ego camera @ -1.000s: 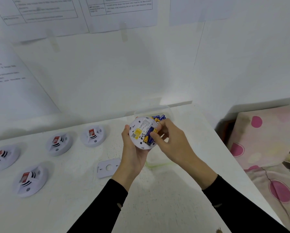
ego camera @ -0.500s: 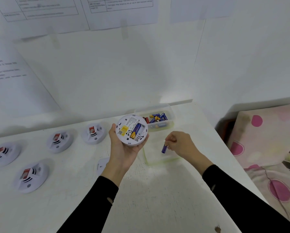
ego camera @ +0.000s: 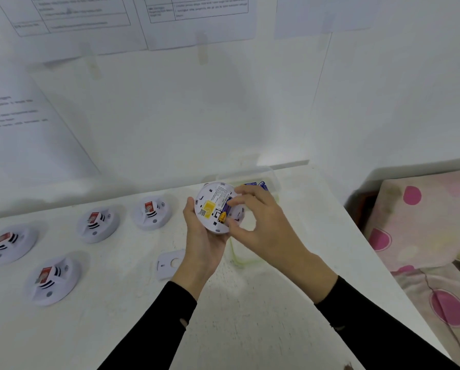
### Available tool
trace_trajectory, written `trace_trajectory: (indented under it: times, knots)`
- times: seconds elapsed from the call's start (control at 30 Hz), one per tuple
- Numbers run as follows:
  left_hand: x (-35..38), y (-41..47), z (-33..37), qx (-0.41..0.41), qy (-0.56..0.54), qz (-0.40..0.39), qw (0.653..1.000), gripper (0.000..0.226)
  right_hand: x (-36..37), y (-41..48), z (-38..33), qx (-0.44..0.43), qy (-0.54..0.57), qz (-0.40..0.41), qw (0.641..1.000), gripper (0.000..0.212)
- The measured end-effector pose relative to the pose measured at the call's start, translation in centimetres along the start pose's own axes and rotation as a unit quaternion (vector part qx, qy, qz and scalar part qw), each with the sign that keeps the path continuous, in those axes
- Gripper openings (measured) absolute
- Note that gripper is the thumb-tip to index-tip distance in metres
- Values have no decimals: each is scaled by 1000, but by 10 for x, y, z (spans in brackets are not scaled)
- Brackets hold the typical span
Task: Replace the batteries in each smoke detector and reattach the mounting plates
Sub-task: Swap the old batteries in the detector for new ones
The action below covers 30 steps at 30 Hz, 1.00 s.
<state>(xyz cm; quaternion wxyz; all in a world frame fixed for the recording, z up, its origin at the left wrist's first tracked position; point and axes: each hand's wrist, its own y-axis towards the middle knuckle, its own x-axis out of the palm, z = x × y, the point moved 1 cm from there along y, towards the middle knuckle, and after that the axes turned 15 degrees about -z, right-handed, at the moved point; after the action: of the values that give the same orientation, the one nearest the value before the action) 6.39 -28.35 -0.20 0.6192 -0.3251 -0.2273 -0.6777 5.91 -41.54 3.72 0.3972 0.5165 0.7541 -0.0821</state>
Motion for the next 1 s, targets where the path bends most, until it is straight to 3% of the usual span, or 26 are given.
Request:
trace_trajectory:
  times: [0.23, 0.5, 0.73, 0.9, 1.0]
  knots:
    - [5, 0, -6, 33, 36, -27, 998, 53, 8, -2, -3, 26, 29, -18, 999, 44]
    - [6, -1, -11, 49, 100, -29, 993, 48, 10, -4, 0, 49, 16, 2, 999, 37]
    - [8, -1, -11, 33, 103, -14, 994, 61, 11, -5, 3, 40, 2, 17, 999, 40]
    - [4, -1, -5, 4, 56, 5, 998, 60, 10, -6, 10, -32, -27, -8, 999, 27]
    - [3, -1, -1, -11, 14, 8, 1000, 61, 5, -8, 25, -95, -72, -53, 992, 30]
